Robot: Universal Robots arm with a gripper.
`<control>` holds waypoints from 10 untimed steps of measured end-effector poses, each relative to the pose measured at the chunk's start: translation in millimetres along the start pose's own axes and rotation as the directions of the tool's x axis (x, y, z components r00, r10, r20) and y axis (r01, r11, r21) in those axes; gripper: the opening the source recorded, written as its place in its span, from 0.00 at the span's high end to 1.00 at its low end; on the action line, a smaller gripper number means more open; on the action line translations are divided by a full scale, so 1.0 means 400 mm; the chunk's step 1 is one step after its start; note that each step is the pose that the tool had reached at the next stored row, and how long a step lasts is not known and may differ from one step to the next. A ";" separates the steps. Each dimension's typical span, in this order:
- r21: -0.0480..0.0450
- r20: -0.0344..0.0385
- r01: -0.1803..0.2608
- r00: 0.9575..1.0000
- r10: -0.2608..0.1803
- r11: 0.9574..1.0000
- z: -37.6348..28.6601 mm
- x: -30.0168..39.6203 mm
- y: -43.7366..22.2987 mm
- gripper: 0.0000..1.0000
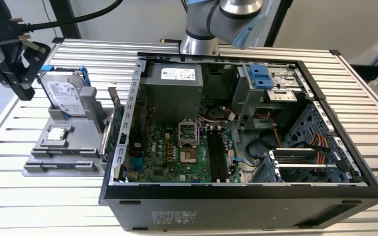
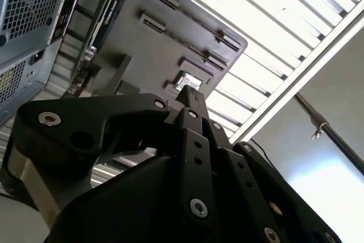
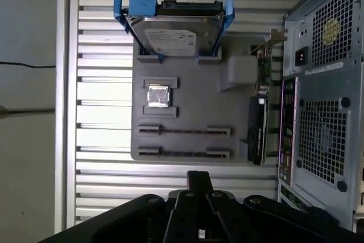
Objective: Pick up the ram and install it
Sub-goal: 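Reach for the ram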
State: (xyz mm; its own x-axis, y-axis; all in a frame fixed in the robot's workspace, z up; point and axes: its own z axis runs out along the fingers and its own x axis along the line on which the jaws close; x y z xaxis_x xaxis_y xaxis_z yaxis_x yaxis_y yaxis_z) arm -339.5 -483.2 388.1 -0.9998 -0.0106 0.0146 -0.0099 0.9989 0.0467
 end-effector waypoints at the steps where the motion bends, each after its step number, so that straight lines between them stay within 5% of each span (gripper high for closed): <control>1: 0.000 0.000 0.002 1.000 -0.002 1.000 0.000 0.001 -0.001 1.00; 10: 0.000 -0.001 0.011 1.000 -0.011 1.000 0.000 0.002 -0.003 1.00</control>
State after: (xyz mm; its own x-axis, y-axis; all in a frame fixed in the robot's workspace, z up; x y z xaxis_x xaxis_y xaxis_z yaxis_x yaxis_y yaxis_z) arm -340.3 -484.4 388.0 -0.9997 -0.0213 0.0146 -0.0206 0.9987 0.0467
